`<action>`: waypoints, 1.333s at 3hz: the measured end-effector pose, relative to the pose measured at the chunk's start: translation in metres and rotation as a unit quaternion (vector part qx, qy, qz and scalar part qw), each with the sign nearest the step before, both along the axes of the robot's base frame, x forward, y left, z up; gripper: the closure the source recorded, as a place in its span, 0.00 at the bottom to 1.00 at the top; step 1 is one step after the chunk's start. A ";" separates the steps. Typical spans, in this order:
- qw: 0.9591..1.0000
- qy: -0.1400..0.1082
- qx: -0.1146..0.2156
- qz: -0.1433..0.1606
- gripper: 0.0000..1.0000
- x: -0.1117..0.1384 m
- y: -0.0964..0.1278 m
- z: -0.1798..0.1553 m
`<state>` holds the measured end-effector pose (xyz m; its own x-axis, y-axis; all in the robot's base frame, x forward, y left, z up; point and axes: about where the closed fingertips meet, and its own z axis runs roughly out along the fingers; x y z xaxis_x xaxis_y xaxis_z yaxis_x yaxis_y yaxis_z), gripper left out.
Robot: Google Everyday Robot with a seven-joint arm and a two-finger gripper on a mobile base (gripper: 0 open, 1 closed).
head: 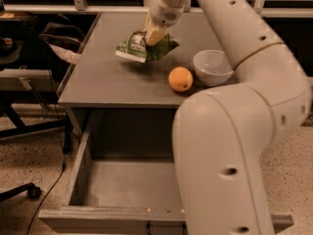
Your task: Place green jalapeno chip bag into top drawer
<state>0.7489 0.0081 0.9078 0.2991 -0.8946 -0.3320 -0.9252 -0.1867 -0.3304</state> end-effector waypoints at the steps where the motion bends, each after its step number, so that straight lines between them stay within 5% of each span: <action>1: 0.997 -0.044 0.016 0.062 1.00 -0.022 -0.002 0.033; 2: 0.989 -0.077 0.019 0.125 1.00 -0.048 -0.006 0.047; 4: 0.966 -0.111 0.038 0.230 1.00 -0.117 -0.027 0.038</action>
Offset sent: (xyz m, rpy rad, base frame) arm -0.1030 -0.0167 0.0562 0.0345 -0.2386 0.4215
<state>0.6318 -0.0193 0.9460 0.7303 -0.6258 -0.2739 -0.6551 -0.5280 -0.5404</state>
